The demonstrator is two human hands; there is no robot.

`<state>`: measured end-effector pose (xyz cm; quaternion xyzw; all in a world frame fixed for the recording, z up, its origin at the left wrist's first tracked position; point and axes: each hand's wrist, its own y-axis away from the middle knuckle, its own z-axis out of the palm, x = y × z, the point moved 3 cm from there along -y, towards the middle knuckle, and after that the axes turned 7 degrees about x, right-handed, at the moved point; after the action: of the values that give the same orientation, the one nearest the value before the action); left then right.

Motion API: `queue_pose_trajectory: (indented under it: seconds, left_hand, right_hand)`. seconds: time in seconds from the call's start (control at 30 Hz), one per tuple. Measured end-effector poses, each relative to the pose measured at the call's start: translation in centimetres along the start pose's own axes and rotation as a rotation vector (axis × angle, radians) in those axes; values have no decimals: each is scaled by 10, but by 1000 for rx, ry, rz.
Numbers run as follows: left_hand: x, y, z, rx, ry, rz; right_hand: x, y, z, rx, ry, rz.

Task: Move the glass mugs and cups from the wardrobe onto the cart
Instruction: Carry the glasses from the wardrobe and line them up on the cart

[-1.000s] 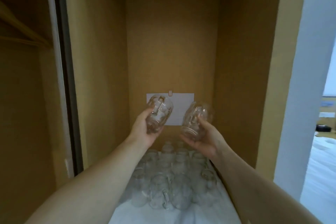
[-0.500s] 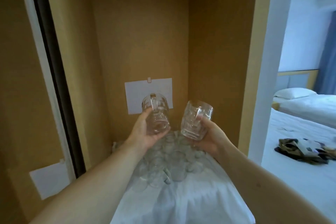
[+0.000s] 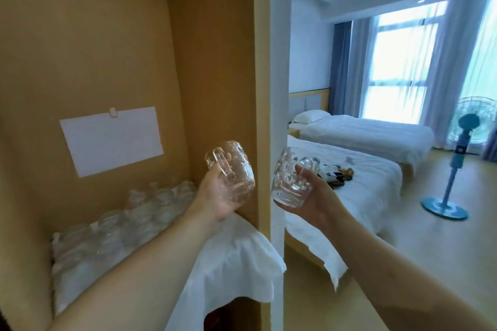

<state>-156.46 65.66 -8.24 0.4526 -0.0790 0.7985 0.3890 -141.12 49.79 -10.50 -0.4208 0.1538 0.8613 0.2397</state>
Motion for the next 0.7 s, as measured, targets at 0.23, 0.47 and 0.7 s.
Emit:
queue_pose_trajectory:
  seconds: [0.23, 0.47, 0.7]
  left_hand:
    - [-72, -25, 109, -145, -158, -76]
    - [-154, -53, 228, -297, -199, -205]
    - [-239, -81, 322, -401, -255, -285]
  right_hand:
    - [-70, 27, -107, 147, -41, -95]
    - [-143, 59, -218, 233, -86, -153]
    - [-191, 94, -314, 408, -112, -200]
